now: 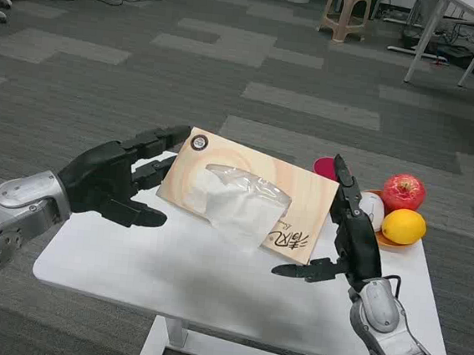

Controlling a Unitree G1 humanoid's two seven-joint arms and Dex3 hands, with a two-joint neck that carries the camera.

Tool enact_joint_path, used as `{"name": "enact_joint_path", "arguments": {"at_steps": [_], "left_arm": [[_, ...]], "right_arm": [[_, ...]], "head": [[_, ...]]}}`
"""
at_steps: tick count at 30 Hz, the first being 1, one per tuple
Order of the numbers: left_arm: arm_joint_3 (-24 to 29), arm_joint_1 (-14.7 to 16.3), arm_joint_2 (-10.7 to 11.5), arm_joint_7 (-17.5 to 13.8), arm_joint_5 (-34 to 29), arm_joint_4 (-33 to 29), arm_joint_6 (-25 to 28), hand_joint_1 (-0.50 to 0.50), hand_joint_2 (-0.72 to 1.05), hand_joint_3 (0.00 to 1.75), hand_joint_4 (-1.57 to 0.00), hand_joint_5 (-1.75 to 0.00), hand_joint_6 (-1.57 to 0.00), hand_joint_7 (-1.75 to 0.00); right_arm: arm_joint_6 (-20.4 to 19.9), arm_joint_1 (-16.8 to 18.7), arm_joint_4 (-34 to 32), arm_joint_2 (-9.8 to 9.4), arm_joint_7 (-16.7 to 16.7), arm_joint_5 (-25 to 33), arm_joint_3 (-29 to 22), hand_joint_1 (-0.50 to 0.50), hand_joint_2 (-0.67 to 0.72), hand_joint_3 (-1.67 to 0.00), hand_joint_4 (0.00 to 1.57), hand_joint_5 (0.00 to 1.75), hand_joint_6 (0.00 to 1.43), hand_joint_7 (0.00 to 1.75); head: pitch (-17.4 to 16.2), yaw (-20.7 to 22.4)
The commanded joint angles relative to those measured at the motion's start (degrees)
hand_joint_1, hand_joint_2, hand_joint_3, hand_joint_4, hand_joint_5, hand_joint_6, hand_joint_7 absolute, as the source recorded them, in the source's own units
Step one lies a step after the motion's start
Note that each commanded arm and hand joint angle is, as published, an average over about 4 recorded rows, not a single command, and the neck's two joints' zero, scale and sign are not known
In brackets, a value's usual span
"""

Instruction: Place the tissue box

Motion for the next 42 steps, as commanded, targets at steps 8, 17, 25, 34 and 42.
{"name": "enact_joint_path", "arguments": {"at_steps": [8,17,25,34,42], "left_arm": [[-2.24,-1.65,-2.65,-2.27,-1.07,-3.35,0.3,0.5,1.05,0.26,0.0,-0.15,0.0,0.0],[-2.2,-1.62,-2.83,-2.27,-0.93,-3.44,0.3,0.5,1.05,0.26,0.0,-0.1,0.0,0.0],[-2.2,-1.56,-2.83,-2.27,-0.93,-3.44,0.3,0.5,1.05,0.26,0.0,-0.1,0.0,0.0],[-2.2,-1.56,-2.83,-2.27,-0.93,-3.44,0.3,0.5,1.05,0.26,0.0,-0.1,0.0,0.0],[-2.2,-1.47,-2.83,-2.27,-0.91,-3.44,0.3,0.5,1.05,0.26,0.0,-0.1,0.0,0.0]], "right_arm": [[-0.66,-0.32,-3.37,1.78,1.36,-1.43,1.48,-0.46,-0.48,-0.4,0.17,0.48,0.0,0.02],[-0.66,-0.24,-3.41,1.78,1.36,-1.43,1.48,-0.46,-0.48,-0.4,0.17,0.48,0.0,0.03],[-0.66,-0.06,-3.5,1.8,1.36,-1.41,1.48,-0.46,-0.48,-0.4,0.17,0.48,0.0,0.0],[-0.66,0.03,-3.59,1.83,1.31,-1.43,1.48,-0.46,-0.48,-0.4,0.17,0.48,0.0,0.0],[-0.66,0.03,-3.41,1.87,1.36,-1.43,1.46,-0.46,-0.49,-0.4,0.17,0.48,0.0,0.0]], "head": [[0.29,-0.15],[0.26,-0.1],[0.29,-0.14],[0.26,-0.09],[0.21,-0.03]]}}
